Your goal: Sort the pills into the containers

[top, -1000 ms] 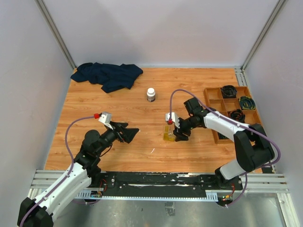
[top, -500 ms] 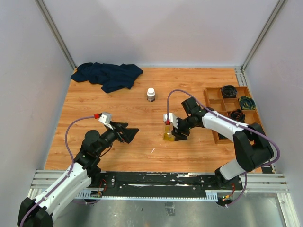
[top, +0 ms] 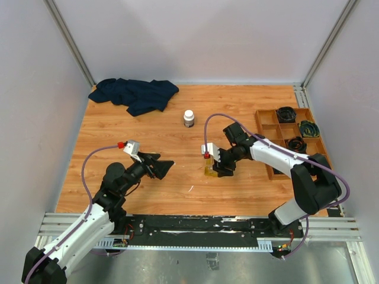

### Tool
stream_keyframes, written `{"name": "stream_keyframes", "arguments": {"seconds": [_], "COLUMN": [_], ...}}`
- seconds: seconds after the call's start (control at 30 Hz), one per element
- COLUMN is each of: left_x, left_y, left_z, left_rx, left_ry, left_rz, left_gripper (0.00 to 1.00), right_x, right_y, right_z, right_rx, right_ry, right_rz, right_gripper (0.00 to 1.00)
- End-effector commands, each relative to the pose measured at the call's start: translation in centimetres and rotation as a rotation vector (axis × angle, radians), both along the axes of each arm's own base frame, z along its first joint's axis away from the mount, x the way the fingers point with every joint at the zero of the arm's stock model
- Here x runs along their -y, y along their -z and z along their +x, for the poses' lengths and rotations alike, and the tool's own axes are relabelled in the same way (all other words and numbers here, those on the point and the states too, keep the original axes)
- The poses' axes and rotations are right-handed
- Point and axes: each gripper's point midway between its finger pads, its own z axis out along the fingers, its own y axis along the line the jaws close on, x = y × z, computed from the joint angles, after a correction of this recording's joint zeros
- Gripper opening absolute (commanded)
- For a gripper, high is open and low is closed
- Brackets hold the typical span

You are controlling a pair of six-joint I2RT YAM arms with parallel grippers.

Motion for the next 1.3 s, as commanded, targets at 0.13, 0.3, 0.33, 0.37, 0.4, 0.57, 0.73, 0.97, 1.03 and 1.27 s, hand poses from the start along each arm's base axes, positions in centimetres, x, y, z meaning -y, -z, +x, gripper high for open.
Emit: {"name": "stream_keyframes", "arguments": {"seconds": [0.13, 0.3, 0.33, 0.37, 0.4, 0.57, 0.73, 0.97, 1.03, 1.27], "left_x": [-0.1, -0.1, -0.1, -0.1, -0.1, -0.1, -0.1, -0.1, -0.1, -0.1], "left_y": [-0.3, -0.3, -0.3, -0.3, -0.3, -0.4, -0.4, -0.4, -0.4, -0.3], "left_z": [0.1, 0.1, 0.1, 0.1, 0.1, 0.0, 0.0, 0.0, 0.0, 0.0], "left_rx": [0.029, 0.029, 0.029, 0.028, 0.029, 0.032, 0.032, 0.032, 0.032, 0.029], "left_ry": [0.001, 0.002, 0.003, 0.003, 0.003, 0.003, 0.003, 0.003, 0.003, 0.001], "left_rz": [0.002, 0.002, 0.003, 0.004, 0.002, 0.004, 0.004, 0.004, 0.004, 0.005], "left_gripper": [0.94, 0.94, 0.94, 0.94, 0.94, 0.94, 0.94, 0.93, 0.93, 0.93], "right_x": [-0.1, -0.5, -0.4, -0.4, -0.3, -0.1, -0.1, -0.1, -0.1, -0.3], "right_y": [-0.4, -0.6, -0.5, -0.5, -0.4, -0.3, -0.1, 0.2, 0.1, -0.4], "right_z": [0.3, -0.6, -0.3, 0.2, 0.3, 0.8, 0.5, 0.7, 0.7, 0.5], "right_rx": [0.018, 0.037, 0.053, 0.064, 0.061, 0.067, 0.056, 0.045, 0.042, 0.026], "right_ry": [0.003, -0.051, -0.028, -0.008, 0.000, 0.024, 0.019, 0.041, 0.040, 0.039], "right_rz": [-0.037, -0.057, -0.075, -0.088, -0.097, -0.112, -0.111, -0.122, -0.119, -0.078], "right_gripper": [0.01, 0.01, 0.01, 0.01, 0.01, 0.01, 0.01, 0.01, 0.01, 0.01]}}
